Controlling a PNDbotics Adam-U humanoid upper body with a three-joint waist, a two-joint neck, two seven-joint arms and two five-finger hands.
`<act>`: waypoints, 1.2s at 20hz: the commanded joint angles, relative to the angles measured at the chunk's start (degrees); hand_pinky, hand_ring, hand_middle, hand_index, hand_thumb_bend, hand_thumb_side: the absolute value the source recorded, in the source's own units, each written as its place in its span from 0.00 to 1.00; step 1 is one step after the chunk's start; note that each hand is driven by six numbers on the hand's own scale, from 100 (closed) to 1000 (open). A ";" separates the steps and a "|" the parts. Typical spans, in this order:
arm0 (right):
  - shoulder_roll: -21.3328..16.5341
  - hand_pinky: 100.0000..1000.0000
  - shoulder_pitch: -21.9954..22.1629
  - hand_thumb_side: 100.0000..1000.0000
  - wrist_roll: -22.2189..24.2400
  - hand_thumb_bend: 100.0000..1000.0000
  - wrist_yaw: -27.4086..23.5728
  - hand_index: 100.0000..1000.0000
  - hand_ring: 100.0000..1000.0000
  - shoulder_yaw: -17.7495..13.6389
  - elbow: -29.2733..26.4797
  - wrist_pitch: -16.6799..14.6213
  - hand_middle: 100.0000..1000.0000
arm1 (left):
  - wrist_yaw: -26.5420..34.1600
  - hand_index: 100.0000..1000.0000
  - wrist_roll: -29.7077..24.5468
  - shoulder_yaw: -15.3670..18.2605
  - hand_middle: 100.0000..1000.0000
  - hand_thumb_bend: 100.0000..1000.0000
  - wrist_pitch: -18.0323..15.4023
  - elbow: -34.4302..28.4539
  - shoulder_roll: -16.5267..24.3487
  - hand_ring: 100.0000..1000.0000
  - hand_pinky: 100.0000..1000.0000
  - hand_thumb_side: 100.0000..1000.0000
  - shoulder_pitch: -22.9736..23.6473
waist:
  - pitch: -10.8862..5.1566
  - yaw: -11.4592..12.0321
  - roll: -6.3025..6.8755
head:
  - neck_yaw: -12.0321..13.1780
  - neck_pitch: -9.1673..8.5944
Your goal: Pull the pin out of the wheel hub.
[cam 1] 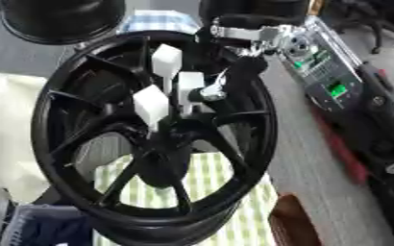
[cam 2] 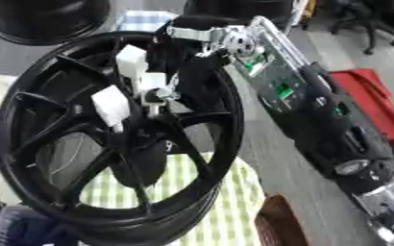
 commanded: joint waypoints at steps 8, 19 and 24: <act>-0.72 0.68 -0.47 0.30 -0.61 0.45 1.51 0.71 0.68 0.45 1.33 -0.58 0.62 | 0.09 0.71 -0.31 -0.13 0.53 0.72 0.03 -1.07 0.42 0.61 0.83 0.42 -1.06 | -0.31 0.35 0.57 | -0.69 0.29; -0.56 0.64 -0.58 0.23 -3.01 0.27 -0.88 0.65 0.63 -0.03 1.19 2.14 0.53 | 0.05 0.71 -0.34 -0.18 0.54 0.72 0.08 -1.06 0.38 0.61 0.83 0.43 -1.19 | -0.19 0.42 0.71 | -1.07 0.29; -0.40 0.62 -0.44 0.18 -5.04 0.14 -4.18 0.59 0.59 0.04 0.81 5.11 0.46 | 0.14 0.71 -0.30 -0.21 0.54 0.72 0.10 -1.03 0.37 0.61 0.83 0.43 -1.27 | -0.15 0.50 0.71 | -1.22 0.29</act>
